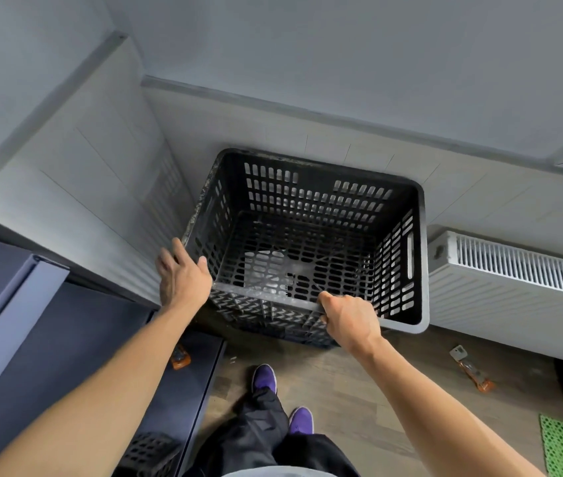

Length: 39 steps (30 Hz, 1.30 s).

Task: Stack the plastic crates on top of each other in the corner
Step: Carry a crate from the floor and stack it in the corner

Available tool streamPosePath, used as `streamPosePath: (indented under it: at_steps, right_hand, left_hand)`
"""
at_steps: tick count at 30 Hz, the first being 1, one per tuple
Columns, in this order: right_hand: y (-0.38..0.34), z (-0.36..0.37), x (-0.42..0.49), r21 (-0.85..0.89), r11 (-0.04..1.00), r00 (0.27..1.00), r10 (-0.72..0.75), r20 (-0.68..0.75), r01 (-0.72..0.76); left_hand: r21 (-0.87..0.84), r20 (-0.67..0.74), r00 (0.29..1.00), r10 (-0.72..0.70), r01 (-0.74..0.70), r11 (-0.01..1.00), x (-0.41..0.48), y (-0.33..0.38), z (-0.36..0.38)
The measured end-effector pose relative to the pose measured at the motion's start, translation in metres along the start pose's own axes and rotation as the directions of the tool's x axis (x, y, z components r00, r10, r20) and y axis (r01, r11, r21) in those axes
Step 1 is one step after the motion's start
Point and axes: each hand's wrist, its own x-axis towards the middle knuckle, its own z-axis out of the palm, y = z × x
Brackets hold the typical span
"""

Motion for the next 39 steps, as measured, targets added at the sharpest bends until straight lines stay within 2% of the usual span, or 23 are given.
streamPosePath:
  at_steps: [2, 5, 8, 14, 17, 20, 27, 31, 35, 39]
  right_hand:
    - [0.004, -0.001, 0.000, 0.033, 0.999, 0.999, -0.033, -0.009, 0.033]
    - [0.012, -0.003, 0.001, 0.069, 0.995, 0.998, -0.068, -0.014, 0.069]
    - [0.019, -0.005, -0.002, 0.101, 0.992, 0.997, -0.071, 0.021, 0.068]
    - [0.053, -0.011, -0.019, 0.097, 0.995, 0.989, -0.035, 0.147, 0.021]
    - [0.078, -0.012, -0.032, 0.036, 0.999, 0.989, 0.014, 0.144, -0.019]
    - [0.086, -0.009, -0.039, -0.010, 1.000, 0.995, -0.020, 0.096, 0.021]
    - [0.088, -0.011, -0.031, -0.008, 0.997, 0.994, -0.070, 0.086, 0.071]
    - [0.087, -0.009, -0.028, -0.008, 1.000, 0.998, -0.024, 0.055, 0.025]
    - [0.079, 0.000, -0.036, -0.030, 0.999, 0.999, 0.032, -0.015, -0.032]
    - [0.077, -0.001, -0.038, -0.019, 0.997, 0.997, 0.069, -0.027, -0.069]
  left_hand:
    - [0.123, -0.069, 0.989, 0.132, -0.123, 0.985, -0.019, 0.003, 0.010]
    - [0.252, -0.021, 0.946, 0.324, -0.309, 0.917, -0.040, 0.017, 0.022]
    - [0.194, 0.088, 0.891, 0.445, -0.454, 0.870, -0.058, 0.040, 0.032]
    - [0.049, 0.319, 0.697, 0.642, -0.689, 0.723, -0.090, 0.080, 0.043]
    - [0.067, 0.344, 0.679, 0.648, -0.706, 0.705, -0.098, 0.093, 0.047]
    - [0.069, 0.309, 0.691, 0.653, -0.701, 0.709, -0.098, 0.097, 0.047]
    - [0.060, 0.364, 0.689, 0.627, -0.689, 0.722, -0.088, 0.102, 0.045]
    - [0.026, 0.355, 0.680, 0.641, -0.693, 0.721, -0.082, 0.103, 0.046]
    - [-0.040, 0.402, 0.691, 0.601, -0.642, 0.766, -0.085, 0.100, 0.047]
    - [-0.016, 0.346, 0.702, 0.622, -0.659, 0.752, -0.088, 0.100, 0.047]
